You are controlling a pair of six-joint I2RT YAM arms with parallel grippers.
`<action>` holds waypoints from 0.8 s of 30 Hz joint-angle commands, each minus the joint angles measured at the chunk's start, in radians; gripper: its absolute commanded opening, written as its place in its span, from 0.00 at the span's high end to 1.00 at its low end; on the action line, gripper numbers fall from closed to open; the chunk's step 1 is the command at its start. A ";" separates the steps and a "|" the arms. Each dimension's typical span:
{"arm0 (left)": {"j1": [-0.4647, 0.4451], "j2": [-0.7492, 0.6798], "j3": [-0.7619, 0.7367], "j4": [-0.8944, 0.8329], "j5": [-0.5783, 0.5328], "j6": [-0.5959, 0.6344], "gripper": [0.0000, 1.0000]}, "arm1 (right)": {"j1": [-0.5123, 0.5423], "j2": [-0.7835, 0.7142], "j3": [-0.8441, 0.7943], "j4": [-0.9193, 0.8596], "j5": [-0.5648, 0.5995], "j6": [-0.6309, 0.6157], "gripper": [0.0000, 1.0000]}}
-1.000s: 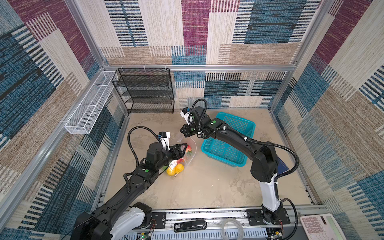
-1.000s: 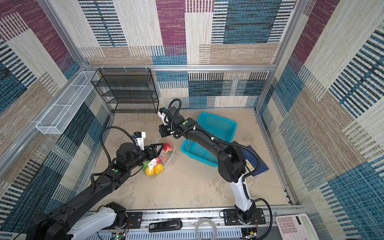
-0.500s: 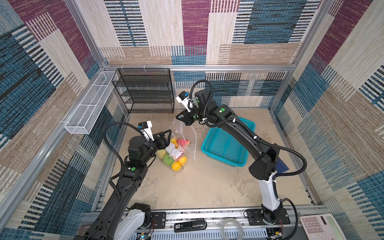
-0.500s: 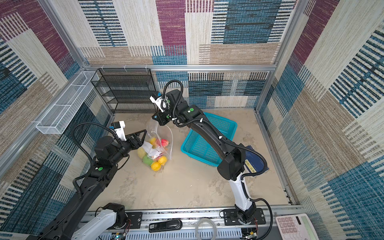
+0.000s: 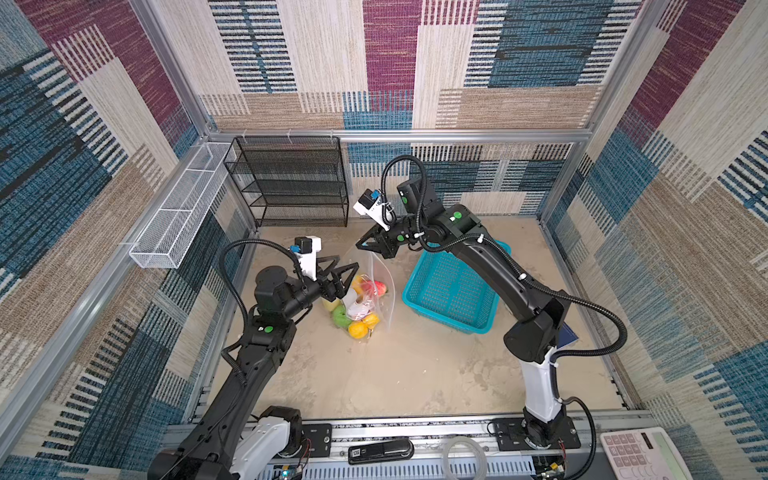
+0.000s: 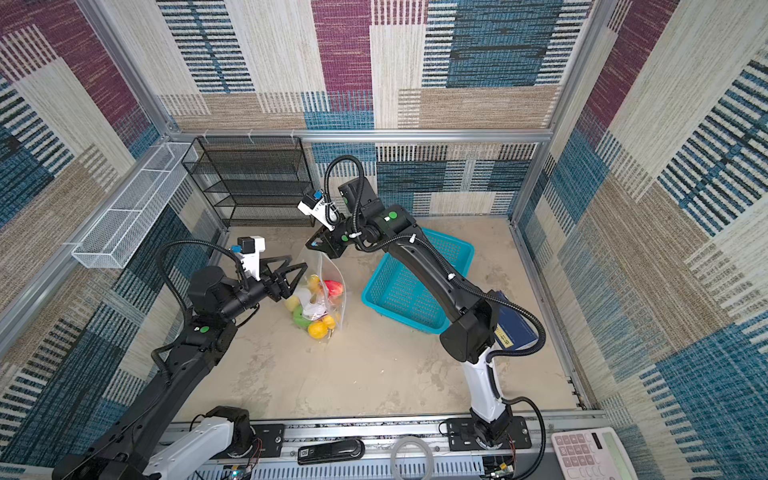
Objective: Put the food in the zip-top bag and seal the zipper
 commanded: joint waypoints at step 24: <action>-0.003 0.319 0.050 0.522 0.310 -0.155 0.91 | -0.007 0.005 0.010 -0.017 -0.076 -0.022 1.00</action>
